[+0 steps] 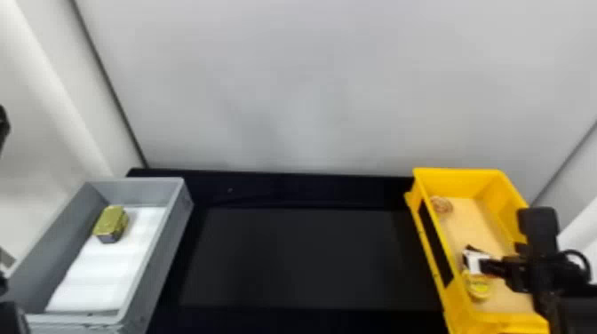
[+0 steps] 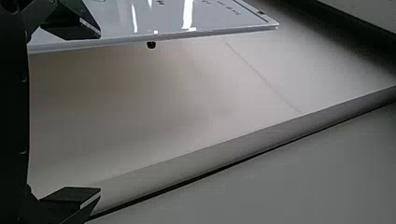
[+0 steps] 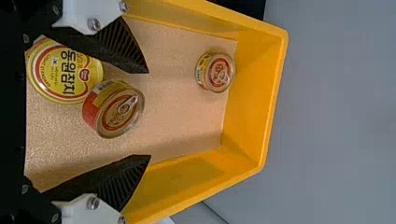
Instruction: Pick up the round yellow can and place it in the yellow rectangular box
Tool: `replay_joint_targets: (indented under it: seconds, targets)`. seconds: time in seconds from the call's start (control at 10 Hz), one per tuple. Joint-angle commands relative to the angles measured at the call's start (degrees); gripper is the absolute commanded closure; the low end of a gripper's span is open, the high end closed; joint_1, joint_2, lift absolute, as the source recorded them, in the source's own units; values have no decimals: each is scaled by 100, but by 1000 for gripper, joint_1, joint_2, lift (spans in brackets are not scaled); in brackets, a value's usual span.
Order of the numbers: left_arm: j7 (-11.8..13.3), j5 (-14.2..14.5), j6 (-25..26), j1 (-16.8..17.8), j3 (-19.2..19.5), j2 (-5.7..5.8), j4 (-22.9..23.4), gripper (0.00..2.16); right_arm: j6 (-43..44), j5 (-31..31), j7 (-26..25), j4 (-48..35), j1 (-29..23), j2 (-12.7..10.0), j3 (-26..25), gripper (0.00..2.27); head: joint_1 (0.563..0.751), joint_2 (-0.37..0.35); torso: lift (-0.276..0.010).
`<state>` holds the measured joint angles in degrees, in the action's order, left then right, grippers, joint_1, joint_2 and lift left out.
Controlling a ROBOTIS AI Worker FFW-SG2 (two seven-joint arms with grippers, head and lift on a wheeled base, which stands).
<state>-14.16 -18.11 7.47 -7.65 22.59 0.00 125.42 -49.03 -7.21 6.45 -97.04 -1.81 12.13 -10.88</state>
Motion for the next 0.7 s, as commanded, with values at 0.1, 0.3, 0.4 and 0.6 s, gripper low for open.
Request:
replay_joint_targets:
  seconds: [0.1,0.3,0.4,0.6]
  targets:
    - [0,0,0,-9,1,-15,0,96,40,0,50,-26,-22,9,-46,101,694,14,-60]
    - [0,0,0,-9,-16,-15,0,96,40,0,102,-52,-22,9,-81,117,694,14,-60]
    - [0,0,0,-17,-16,-15,0,96,40,0,120,-175,-30,18,-98,117,694,14,-60]
    - [0,0,9,-17,-16,-15,0,96,49,-61,313,-457,-48,123,-265,119,694,14,-60]
